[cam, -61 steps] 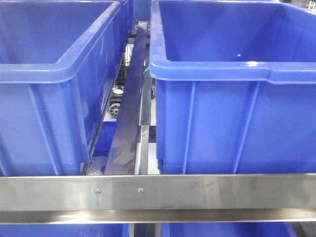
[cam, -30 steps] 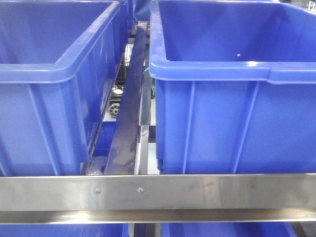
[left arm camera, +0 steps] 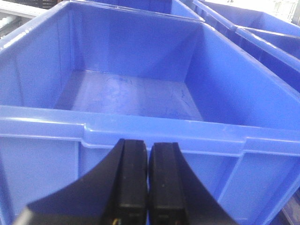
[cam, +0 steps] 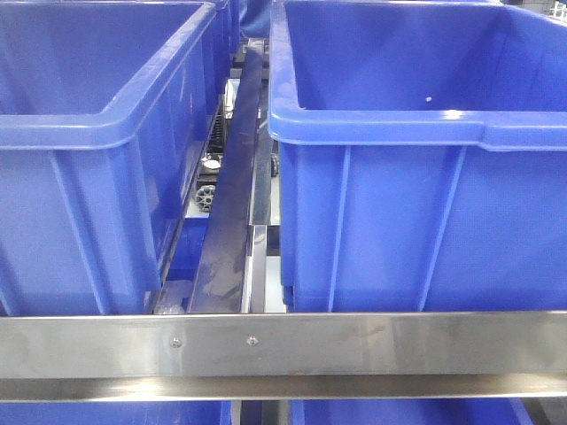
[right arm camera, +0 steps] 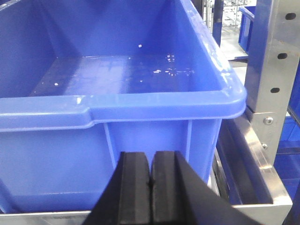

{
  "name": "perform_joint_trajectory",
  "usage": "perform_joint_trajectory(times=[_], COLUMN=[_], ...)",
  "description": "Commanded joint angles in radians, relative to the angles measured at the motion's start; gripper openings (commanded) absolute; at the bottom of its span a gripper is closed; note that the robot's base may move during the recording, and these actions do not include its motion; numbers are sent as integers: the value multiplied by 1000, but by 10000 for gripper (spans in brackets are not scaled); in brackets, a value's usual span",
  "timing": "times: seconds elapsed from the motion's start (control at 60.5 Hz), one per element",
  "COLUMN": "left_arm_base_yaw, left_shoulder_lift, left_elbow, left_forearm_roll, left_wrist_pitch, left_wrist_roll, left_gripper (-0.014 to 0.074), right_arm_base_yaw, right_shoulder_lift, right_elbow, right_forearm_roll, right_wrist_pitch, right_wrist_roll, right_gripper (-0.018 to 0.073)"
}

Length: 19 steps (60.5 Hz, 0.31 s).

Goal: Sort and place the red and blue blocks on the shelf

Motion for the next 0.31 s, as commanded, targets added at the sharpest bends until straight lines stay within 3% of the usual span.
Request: perform_joint_trajectory(times=[0.0,0.297], left_arm_base_yaw=[2,2], left_shoulder_lift=[-17,-17], left_elbow=[22,22], left_forearm_roll=[-8,-8], left_wrist_pitch=[-95,-95], left_wrist_roll=[4,4], left_gripper=[135,135], right_arm_base_yaw=[-8,-8], right_shoulder_lift=[-20,-20], right_elbow=[-22,-22], right_forearm_roll=[1,1], right_wrist_pitch=[-92,-92], right_wrist_roll=[-9,-9], right_gripper=[50,50])
